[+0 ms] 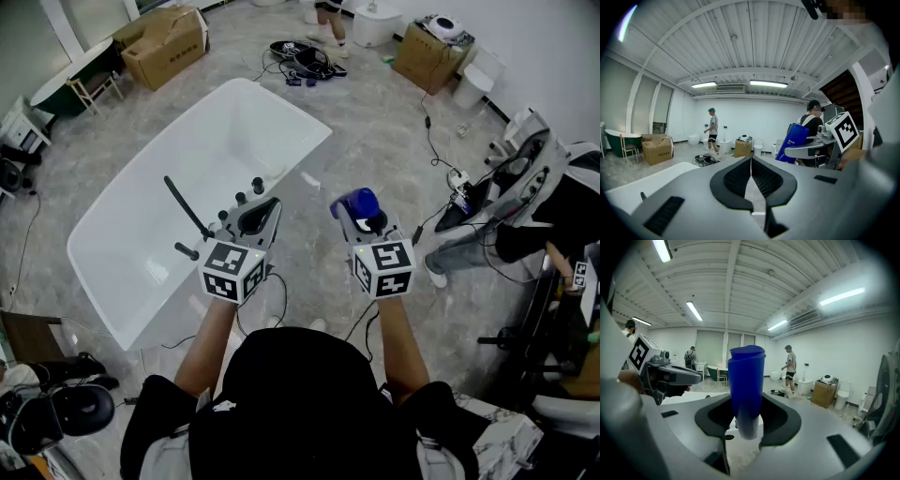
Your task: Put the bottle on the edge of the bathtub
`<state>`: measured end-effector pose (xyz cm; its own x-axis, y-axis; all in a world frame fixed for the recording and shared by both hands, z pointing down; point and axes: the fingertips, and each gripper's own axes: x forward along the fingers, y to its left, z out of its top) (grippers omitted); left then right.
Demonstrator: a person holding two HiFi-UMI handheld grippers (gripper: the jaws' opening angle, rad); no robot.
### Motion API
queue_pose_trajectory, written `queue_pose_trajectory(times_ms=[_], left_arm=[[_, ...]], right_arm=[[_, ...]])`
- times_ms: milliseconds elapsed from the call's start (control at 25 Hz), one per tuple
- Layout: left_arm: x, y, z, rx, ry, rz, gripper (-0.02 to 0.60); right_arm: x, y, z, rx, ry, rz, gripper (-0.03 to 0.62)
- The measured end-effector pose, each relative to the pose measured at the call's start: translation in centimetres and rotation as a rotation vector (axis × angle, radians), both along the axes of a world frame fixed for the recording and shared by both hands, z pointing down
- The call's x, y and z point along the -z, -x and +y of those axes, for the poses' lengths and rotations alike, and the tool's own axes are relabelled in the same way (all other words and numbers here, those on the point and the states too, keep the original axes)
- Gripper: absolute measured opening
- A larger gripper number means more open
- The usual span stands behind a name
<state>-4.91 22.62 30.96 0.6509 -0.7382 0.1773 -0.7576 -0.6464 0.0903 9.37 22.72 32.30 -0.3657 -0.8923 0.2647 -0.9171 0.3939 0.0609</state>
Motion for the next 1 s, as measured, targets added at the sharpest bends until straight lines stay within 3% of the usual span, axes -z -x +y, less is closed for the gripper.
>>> queue_pose_trajectory(times_ms=[1000], left_arm=[[-1.7, -4.1, 3.3, 0.082, 0.028, -0.025, 0.02]], right_arm=[[-1.6, -4.9, 2.0, 0.075, 0.026, -0.043, 0.16]])
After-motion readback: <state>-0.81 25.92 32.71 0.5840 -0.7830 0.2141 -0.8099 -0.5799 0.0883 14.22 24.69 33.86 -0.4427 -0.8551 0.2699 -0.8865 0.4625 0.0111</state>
